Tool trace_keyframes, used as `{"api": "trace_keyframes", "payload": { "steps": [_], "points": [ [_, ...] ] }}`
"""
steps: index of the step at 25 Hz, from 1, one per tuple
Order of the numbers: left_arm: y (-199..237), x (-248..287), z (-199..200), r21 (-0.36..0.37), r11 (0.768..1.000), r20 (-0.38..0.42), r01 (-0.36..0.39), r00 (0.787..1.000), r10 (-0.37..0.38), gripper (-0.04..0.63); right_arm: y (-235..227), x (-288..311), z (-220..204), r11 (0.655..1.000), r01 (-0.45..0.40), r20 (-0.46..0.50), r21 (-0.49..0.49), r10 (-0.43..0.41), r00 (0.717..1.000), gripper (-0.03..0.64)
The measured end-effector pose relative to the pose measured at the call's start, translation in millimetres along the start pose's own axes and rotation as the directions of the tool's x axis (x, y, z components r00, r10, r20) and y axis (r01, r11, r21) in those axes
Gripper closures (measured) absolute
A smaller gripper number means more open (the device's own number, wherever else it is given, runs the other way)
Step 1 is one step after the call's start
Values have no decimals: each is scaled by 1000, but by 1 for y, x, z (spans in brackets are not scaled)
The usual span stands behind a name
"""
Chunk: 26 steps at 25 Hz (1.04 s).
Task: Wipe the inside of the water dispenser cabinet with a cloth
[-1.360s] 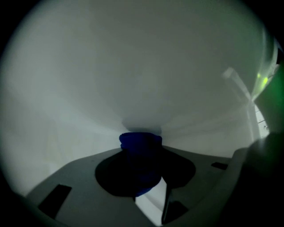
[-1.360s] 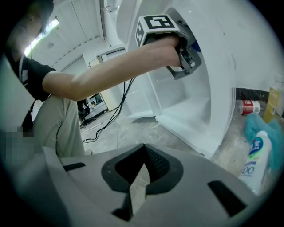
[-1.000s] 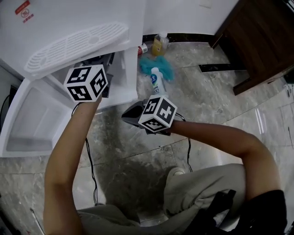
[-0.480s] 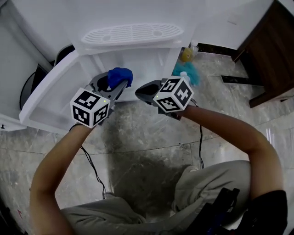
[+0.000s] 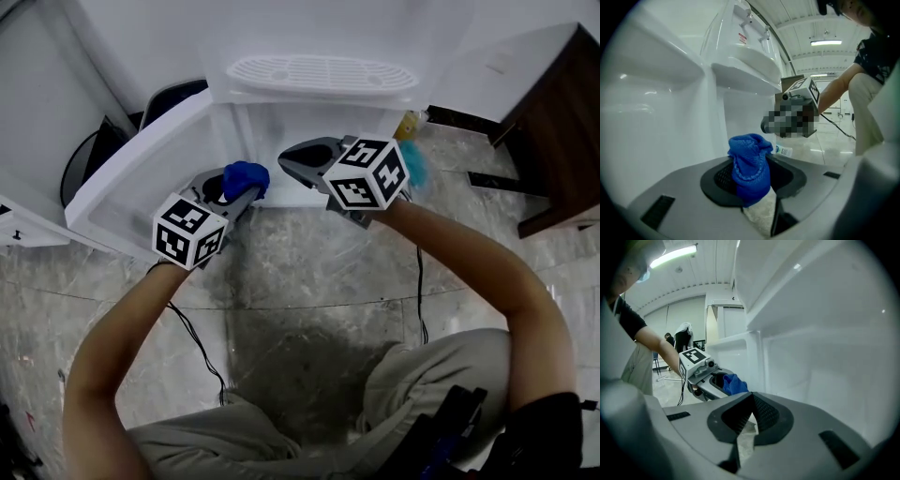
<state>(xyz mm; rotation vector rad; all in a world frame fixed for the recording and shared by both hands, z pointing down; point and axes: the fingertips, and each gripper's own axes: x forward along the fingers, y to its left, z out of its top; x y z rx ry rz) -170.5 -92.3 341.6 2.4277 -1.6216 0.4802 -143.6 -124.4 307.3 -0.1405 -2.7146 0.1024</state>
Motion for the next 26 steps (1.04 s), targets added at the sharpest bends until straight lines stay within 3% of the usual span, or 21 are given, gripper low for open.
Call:
{"api": "trace_keyframes", "payload": {
  "steps": [9,15,26],
  "points": [
    [2,4,-10,-13,1000,-10,-2,1000,2,448,-3,1,-4,1000,10,1,-9,-10,1000,618],
    [1,10,-7,-87,996,6,16,1000,-15,446,-2,4,-3,1000,1,-4,-4,-1,1000,618],
    [9,11,-18,-129,992,0,11,1000,-11,448,-2,11,-10,1000,-9,-24,-3,9,1000,618]
  ]
}}
